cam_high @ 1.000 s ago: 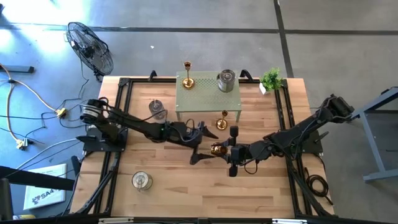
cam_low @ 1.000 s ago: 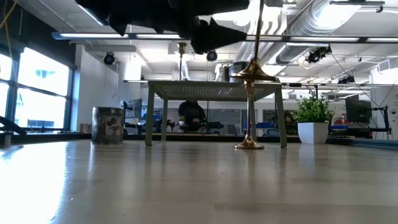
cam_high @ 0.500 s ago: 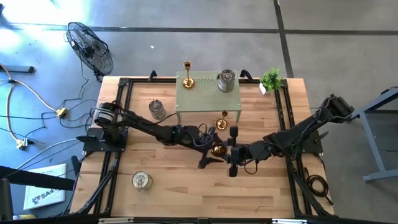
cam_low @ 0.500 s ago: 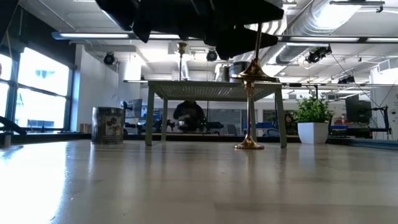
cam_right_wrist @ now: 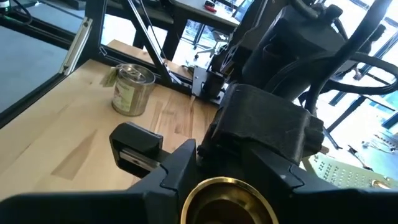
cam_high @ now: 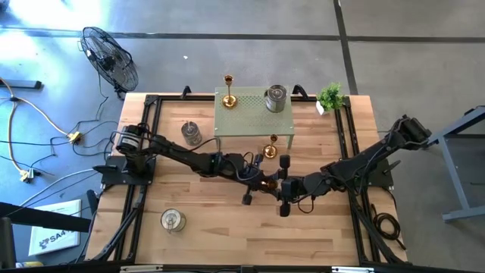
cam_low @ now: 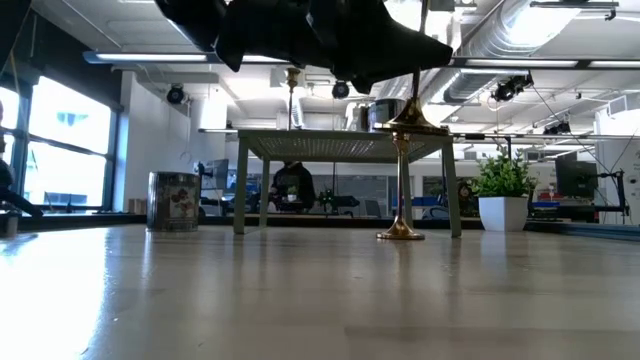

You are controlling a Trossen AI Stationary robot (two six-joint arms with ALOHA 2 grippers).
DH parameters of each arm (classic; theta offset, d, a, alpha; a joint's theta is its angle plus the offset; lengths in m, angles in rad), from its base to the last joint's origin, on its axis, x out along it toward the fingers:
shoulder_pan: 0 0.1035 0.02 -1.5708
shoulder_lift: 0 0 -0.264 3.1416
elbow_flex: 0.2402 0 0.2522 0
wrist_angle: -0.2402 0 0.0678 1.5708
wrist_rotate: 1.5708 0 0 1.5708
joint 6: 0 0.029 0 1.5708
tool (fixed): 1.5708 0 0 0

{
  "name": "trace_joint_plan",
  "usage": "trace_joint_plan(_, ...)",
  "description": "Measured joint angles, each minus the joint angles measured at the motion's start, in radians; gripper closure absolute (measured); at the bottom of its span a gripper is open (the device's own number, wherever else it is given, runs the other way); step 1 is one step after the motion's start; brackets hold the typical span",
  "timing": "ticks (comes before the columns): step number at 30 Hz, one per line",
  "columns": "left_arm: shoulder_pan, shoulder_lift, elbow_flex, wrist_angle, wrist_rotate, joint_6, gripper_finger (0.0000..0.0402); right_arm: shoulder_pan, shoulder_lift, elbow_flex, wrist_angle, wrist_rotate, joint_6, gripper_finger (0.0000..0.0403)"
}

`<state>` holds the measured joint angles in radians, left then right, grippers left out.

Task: Pick & Place candle stick holders
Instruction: Put the bottom gold candle holder on the shelf aligned with the other gold candle holder

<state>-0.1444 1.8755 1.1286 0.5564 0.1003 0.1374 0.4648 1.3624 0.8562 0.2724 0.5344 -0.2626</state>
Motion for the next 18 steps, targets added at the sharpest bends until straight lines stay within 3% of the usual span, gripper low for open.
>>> trace_joint_plan(3,-0.001,0.0,0.0,-0.012,0.006,-0.003,0.0393,0.0,0.0,0.0,-0.006,0.0,-0.014,0.0275)
trace_joint_plan(7,0.001,0.0,0.0,-0.013,0.016,-0.026,0.0394,0.001,0.001,0.0,-0.007,0.088,-0.039,0.0235)
trace_joint_plan(11,0.004,-0.001,0.001,-0.015,0.009,-0.031,0.0395,0.002,0.001,-0.001,0.004,0.155,-0.039,0.0221)
trace_joint_plan(18,-0.004,-0.004,0.003,-0.026,0.034,-0.033,0.0396,0.05,-0.02,-0.005,0.087,0.047,-0.203,0.0223)
